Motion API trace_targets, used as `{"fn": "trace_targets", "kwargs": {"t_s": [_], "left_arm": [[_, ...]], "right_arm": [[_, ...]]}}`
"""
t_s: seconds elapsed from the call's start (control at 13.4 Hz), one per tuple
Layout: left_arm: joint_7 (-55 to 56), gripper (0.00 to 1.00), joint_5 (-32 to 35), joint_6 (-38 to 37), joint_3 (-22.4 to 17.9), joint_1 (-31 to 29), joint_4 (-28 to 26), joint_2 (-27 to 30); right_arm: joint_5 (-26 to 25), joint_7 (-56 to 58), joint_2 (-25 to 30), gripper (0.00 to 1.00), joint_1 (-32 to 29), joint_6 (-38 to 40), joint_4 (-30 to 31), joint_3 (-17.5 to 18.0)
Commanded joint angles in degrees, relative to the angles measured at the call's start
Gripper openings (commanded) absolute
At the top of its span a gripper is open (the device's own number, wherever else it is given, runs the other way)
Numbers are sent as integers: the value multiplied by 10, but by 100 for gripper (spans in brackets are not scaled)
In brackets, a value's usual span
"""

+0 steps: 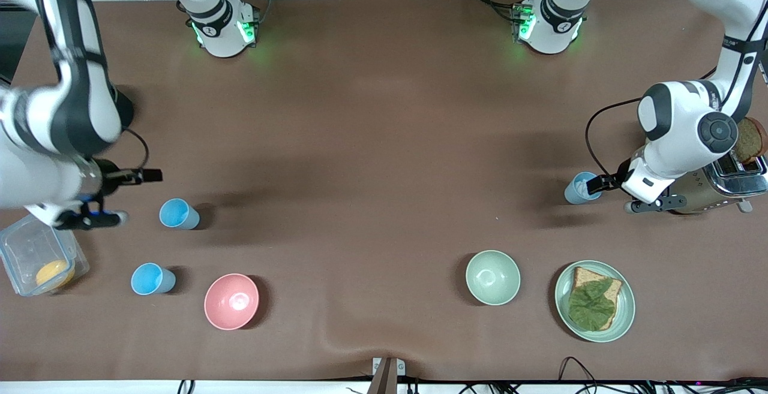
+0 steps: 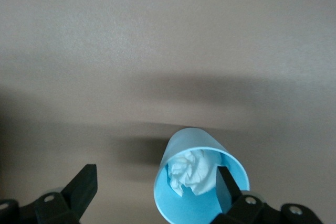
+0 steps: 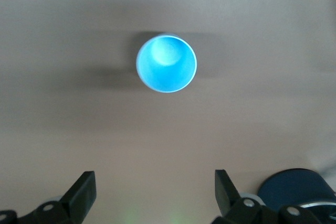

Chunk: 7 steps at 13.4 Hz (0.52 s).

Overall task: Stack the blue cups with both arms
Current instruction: 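Grasp and lift the blue cups with both grippers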

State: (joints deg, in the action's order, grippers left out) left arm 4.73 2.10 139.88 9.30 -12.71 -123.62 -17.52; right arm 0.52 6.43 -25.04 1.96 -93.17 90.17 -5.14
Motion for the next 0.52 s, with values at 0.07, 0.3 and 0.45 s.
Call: {"fn": "trace_targets", "kwargs": {"t_s": [0.07, 0.3, 0.45], "left_arm": [[-12, 63, -11, 14, 3, -5, -2, -14], [-5, 0, -12, 14, 5, -4, -1, -24], [-11, 0, -12, 14, 7, -3, 2, -23]], "right_arm": [[2, -2, -54, 100, 49, -55, 13, 2], [-8, 29, -50, 100, 31, -78, 25, 1], [-7, 67, -50, 100, 3, -107, 32, 1]]}}
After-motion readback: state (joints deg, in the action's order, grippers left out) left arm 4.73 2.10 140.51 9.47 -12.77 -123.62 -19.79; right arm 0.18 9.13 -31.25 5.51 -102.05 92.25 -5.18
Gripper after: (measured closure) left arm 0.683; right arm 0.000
